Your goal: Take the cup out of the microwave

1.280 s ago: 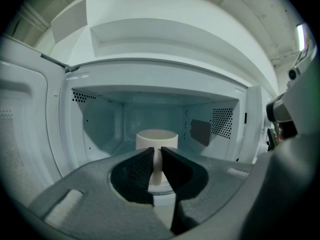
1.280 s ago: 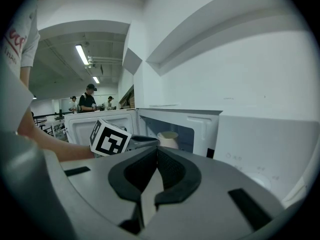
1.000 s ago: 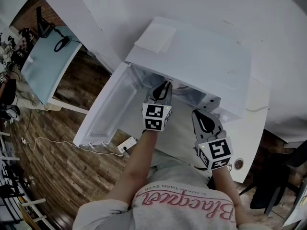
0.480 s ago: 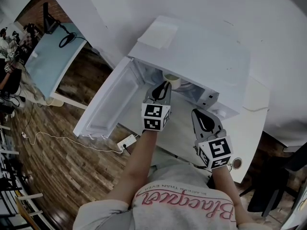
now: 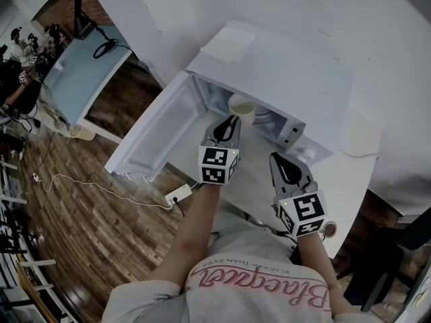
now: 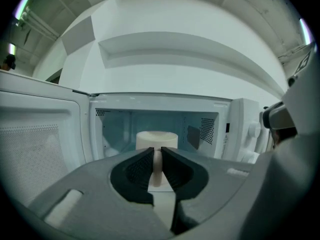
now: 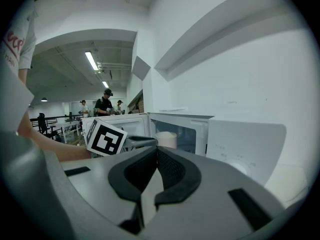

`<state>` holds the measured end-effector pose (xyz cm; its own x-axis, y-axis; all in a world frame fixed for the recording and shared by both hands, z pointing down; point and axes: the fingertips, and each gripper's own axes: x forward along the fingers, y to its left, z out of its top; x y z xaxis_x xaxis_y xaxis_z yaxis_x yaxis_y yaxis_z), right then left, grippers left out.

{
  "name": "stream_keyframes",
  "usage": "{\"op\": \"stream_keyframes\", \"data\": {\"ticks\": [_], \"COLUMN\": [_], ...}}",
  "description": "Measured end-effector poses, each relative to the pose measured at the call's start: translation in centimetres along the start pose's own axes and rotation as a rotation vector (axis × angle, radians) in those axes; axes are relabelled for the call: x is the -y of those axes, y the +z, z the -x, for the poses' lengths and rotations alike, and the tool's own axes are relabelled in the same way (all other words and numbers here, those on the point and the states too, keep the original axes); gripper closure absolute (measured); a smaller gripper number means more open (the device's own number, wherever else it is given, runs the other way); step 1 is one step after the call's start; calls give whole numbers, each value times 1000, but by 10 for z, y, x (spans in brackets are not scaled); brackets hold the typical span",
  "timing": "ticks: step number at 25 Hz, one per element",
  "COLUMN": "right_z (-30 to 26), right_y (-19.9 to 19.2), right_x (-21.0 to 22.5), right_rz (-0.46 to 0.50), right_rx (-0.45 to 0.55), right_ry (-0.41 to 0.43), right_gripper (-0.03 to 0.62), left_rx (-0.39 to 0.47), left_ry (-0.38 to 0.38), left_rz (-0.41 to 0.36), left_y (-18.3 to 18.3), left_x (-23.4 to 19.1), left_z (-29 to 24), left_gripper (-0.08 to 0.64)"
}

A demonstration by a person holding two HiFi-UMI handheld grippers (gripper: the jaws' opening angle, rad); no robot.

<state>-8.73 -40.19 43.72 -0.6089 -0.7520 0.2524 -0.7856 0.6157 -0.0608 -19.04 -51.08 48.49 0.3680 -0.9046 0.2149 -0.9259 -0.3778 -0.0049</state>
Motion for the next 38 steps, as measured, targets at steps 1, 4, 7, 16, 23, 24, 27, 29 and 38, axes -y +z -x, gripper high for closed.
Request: {"op": "stream_keyframes", "data": {"ticks": [1,4,7,16,23,24,27,29,38], "right_z": [2,9,13,21,24,24,23,22,17], "right_y": [0,-1,-2,-9,-8,-8,-6,-3,14], "right_x": [0,-2,-5,-9,-5,-4,-2,-1,-10], "right_rz": [-2,-7,-8,-35,-73,-80,-98,-103,-93], "right_rx": [1,4,5,4,15,18,30,42,89], "right_ry": [4,16,31,51,28,24,9,-3,-31], "right_gripper": [581,581,581,581,581,581,581,581,581], "left_rx": [1,6,8,8,20,22,34,43,77], "left_ry": [4,12,22,38,22,18,4,-8,-67], "left_rz": [0,0,2,1,-5,-5,-6,-9,-17], "left_y": [0,2,2,5,14,16,21,26,45], "left_x": [1,6,9,19,24,25,26,27,29], "left_z": [3,12,21,52,71,73,77,78,95], "left_gripper": [511,511,511,511,511,511,511,511,511]}}
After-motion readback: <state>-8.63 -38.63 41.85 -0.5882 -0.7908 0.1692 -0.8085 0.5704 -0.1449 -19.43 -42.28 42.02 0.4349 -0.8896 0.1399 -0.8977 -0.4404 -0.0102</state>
